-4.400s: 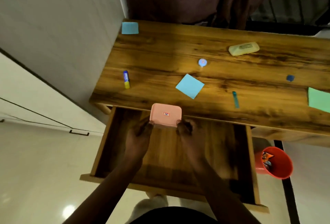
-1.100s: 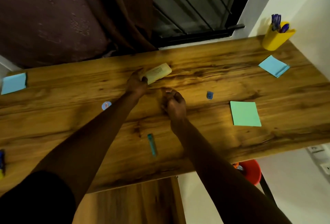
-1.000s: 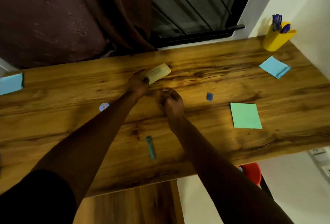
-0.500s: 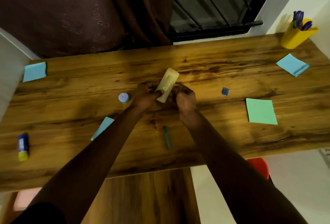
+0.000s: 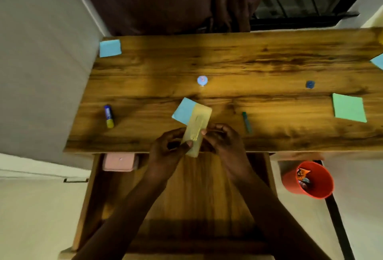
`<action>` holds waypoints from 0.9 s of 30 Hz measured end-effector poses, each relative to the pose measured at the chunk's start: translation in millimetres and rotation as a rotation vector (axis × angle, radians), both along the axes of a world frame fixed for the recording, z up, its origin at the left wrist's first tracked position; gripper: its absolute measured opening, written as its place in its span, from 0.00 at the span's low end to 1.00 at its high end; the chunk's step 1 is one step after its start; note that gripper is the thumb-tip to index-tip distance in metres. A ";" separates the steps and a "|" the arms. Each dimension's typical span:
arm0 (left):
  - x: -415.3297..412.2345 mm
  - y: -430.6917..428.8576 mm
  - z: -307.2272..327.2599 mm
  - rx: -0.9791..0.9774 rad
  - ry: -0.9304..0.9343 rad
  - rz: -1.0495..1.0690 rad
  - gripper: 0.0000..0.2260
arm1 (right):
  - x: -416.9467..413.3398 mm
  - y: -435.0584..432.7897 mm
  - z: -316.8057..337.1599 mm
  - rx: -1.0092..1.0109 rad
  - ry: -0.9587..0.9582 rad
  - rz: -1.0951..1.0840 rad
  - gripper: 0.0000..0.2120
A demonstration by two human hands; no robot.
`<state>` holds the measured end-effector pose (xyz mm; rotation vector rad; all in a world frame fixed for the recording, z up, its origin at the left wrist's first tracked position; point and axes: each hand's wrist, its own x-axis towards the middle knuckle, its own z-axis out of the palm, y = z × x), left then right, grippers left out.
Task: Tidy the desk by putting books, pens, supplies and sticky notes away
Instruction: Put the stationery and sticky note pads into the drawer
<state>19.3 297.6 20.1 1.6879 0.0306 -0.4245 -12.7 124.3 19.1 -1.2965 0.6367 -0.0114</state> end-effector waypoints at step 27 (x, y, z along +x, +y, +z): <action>-107.4 237.9 -48.5 0.101 0.445 0.280 0.09 | -34.5 275.5 -147.6 -0.003 0.469 0.573 0.21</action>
